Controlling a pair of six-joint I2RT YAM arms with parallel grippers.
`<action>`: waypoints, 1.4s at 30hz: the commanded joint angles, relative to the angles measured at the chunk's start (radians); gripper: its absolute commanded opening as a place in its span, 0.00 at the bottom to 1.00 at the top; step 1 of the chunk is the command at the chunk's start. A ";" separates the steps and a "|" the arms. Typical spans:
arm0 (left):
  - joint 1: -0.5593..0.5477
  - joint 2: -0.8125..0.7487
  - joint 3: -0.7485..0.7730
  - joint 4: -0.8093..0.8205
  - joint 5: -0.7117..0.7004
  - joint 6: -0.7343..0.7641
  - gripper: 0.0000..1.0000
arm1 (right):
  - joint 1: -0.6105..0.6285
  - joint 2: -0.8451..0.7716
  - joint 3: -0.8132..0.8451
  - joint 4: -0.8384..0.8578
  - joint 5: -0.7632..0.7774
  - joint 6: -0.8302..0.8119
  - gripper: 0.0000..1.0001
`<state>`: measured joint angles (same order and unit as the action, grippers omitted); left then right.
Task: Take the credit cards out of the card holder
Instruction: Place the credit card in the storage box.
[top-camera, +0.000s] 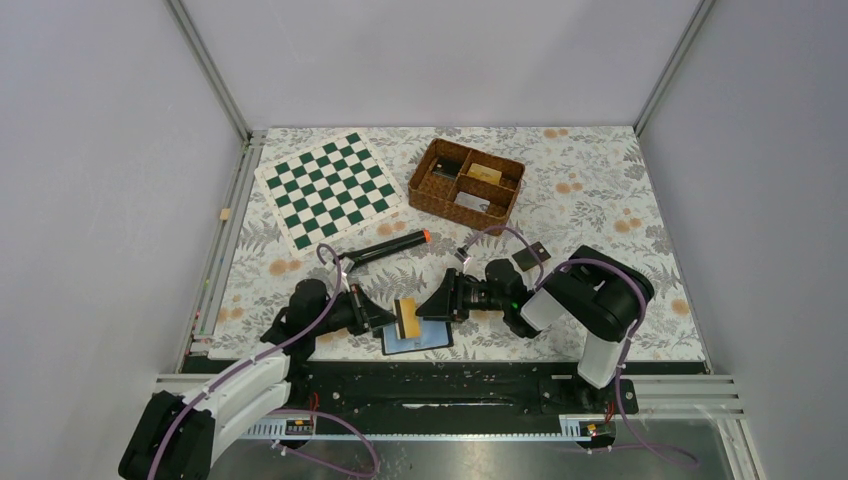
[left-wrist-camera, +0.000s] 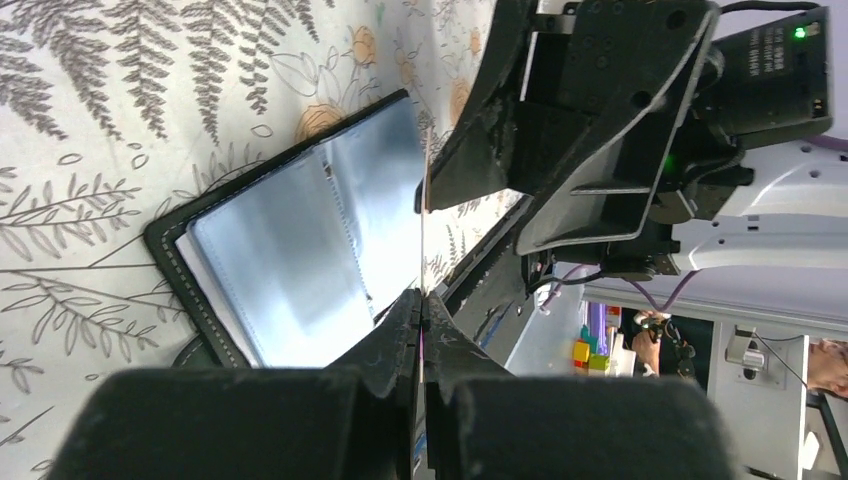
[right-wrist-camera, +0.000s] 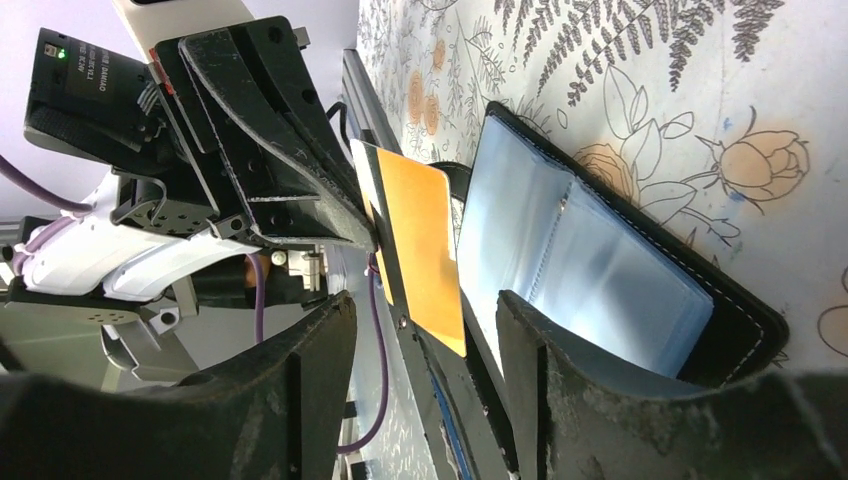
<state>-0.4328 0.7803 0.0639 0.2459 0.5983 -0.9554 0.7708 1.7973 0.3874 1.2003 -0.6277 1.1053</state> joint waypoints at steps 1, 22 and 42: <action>0.005 -0.018 -0.008 0.097 0.052 -0.016 0.00 | 0.007 0.020 0.024 0.105 -0.046 0.010 0.61; 0.006 0.018 0.036 0.109 0.061 -0.054 0.04 | 0.035 -0.013 0.045 0.138 -0.081 0.011 0.00; 0.005 -0.041 0.518 -0.572 -0.045 -0.077 0.62 | 0.383 -0.773 0.205 -1.088 1.062 -1.128 0.00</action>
<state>-0.4324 0.7601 0.5125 -0.2501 0.5537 -0.9890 1.0611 1.0561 0.5564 0.2634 0.1047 0.2253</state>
